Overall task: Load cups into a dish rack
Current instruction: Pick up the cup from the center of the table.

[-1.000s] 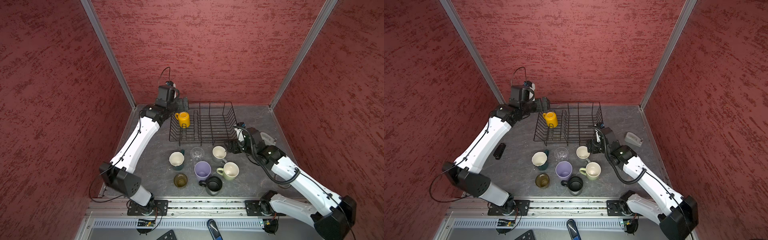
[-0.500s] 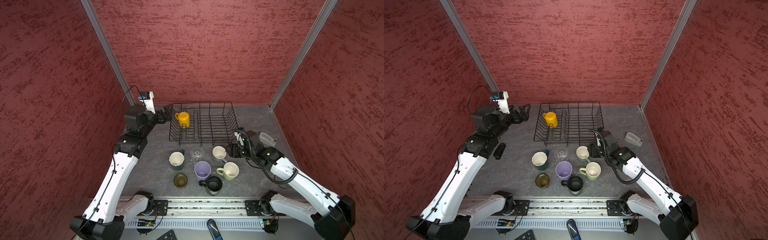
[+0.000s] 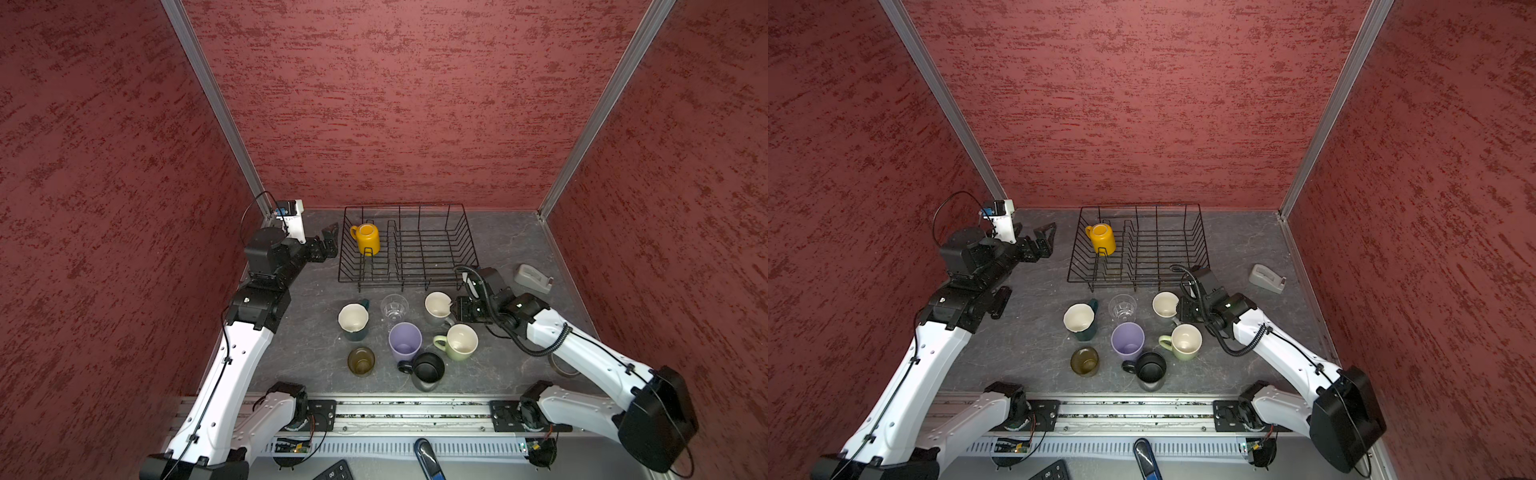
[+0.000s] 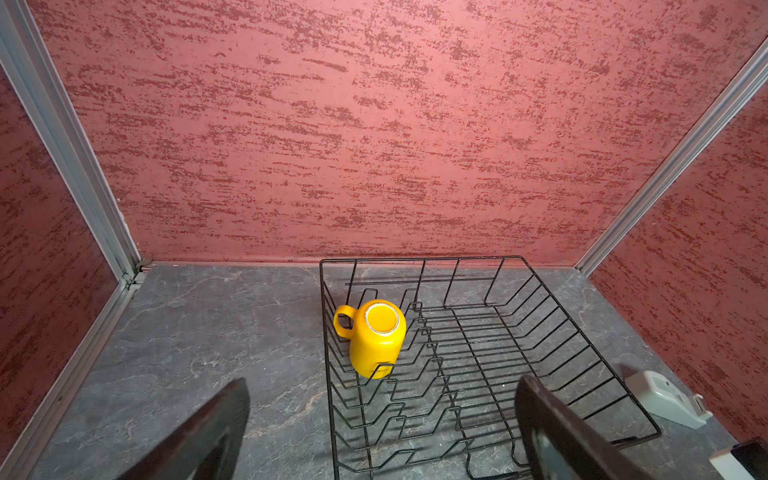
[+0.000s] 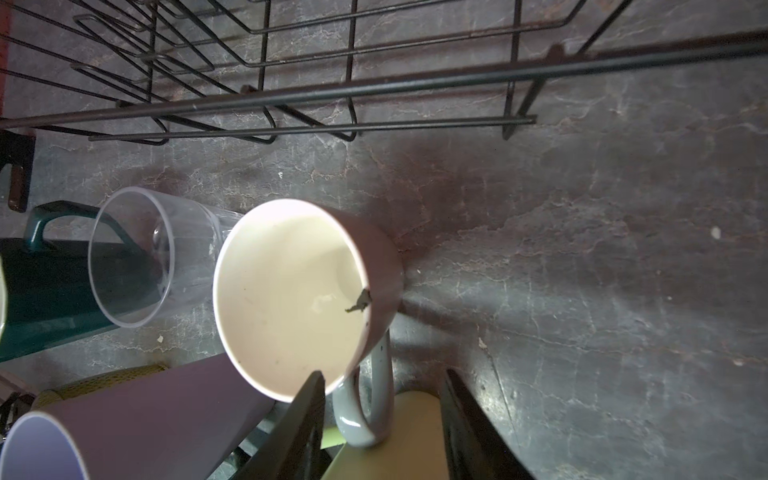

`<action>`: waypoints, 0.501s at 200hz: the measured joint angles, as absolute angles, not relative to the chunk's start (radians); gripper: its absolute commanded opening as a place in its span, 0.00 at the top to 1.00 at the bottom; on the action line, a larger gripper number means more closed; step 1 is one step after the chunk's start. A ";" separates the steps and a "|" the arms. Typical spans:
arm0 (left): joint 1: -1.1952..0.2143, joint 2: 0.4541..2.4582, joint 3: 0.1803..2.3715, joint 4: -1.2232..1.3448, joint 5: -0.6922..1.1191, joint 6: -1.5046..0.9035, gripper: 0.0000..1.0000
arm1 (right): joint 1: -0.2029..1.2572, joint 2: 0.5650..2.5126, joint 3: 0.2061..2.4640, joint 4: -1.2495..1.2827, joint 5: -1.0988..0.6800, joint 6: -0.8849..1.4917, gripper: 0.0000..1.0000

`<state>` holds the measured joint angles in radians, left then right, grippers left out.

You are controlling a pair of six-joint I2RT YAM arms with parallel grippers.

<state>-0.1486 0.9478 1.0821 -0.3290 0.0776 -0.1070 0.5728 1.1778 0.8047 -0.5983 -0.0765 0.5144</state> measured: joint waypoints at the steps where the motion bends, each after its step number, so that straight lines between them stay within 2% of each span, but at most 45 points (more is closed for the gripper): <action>1: -0.148 0.948 1.082 -0.329 0.078 -0.107 0.00 | 0.573 1.180 0.805 -0.597 -0.076 0.515 0.55; 100: -0.116 0.911 1.060 -0.315 0.104 -0.107 0.00 | 0.629 1.383 0.858 -0.502 -0.056 0.531 0.65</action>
<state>-0.1158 0.9108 1.0599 -0.3149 0.1043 -0.1070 0.6292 1.3830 0.8581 -0.5018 -0.0559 0.5308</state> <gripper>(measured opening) 0.996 0.364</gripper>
